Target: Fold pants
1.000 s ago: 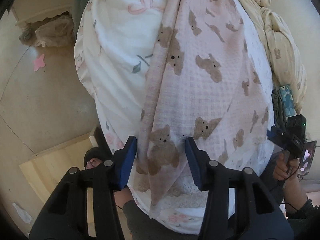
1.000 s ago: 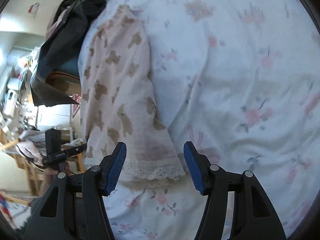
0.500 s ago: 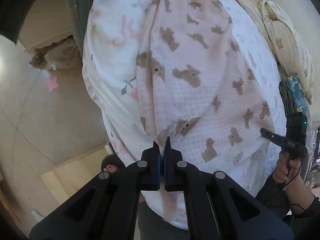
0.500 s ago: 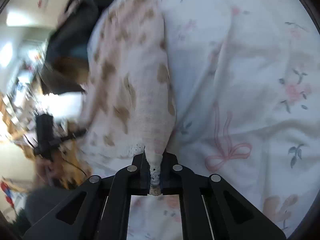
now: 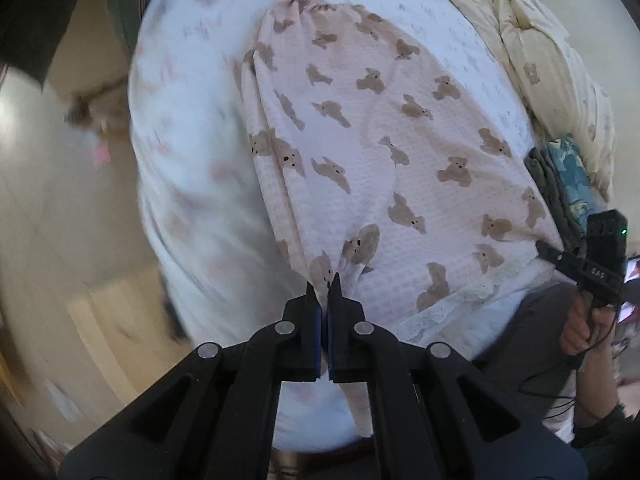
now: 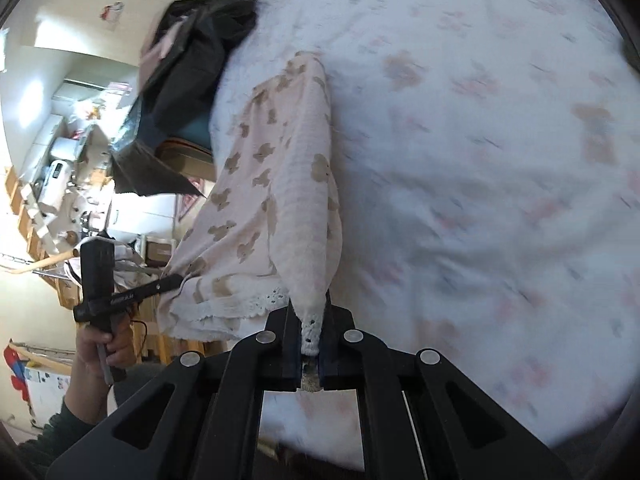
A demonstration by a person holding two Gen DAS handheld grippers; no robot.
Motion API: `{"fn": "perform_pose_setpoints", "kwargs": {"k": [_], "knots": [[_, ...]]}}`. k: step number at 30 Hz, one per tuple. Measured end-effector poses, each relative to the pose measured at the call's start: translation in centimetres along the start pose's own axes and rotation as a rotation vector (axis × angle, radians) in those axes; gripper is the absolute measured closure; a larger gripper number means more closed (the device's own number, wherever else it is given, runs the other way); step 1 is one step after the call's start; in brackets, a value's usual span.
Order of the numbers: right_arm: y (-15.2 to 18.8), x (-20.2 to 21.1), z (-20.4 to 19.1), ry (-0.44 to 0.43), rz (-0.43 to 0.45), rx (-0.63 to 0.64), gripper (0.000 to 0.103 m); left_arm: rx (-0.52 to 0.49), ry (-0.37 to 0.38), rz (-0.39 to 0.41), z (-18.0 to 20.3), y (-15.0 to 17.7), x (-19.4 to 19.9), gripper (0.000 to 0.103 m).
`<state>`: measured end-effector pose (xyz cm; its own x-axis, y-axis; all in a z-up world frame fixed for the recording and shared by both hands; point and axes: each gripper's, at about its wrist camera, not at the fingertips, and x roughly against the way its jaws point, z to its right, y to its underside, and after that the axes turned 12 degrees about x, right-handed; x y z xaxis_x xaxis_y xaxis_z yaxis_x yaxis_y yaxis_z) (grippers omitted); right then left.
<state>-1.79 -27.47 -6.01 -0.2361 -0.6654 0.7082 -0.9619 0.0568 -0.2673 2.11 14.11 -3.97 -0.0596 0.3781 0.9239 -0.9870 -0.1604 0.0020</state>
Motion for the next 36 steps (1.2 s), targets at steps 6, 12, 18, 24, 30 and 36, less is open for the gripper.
{"fn": "perform_pose_setpoints", "kwargs": {"k": [6,12,18,24,30,36], "knots": [[5.5,1.5,2.7,0.156,-0.245,-0.113,0.097,0.032,-0.069,-0.155,1.4,8.3,-5.8,0.103],[6.8,1.6,2.4,0.352,-0.351,-0.04,0.037,-0.095,-0.348,-0.128,2.8,9.3,-7.5,0.066],[5.1,4.3,1.6,0.297,-0.227,-0.004,0.037,-0.103,-0.293,0.026,4.8,5.2,-3.4,0.033],[0.4,3.3,-0.6,0.24,-0.12,0.082,0.037,-0.016,-0.283,0.215,6.0,-0.3,0.5,0.033],[-4.4,3.1,-3.0,0.207,-0.002,0.186,0.037,0.075,-0.241,0.355,9.2,-5.2,5.3,0.033],[-8.5,3.6,-5.3,0.198,0.117,0.294,0.036,0.089,-0.237,0.491,13.9,-8.1,8.2,0.033]]}}
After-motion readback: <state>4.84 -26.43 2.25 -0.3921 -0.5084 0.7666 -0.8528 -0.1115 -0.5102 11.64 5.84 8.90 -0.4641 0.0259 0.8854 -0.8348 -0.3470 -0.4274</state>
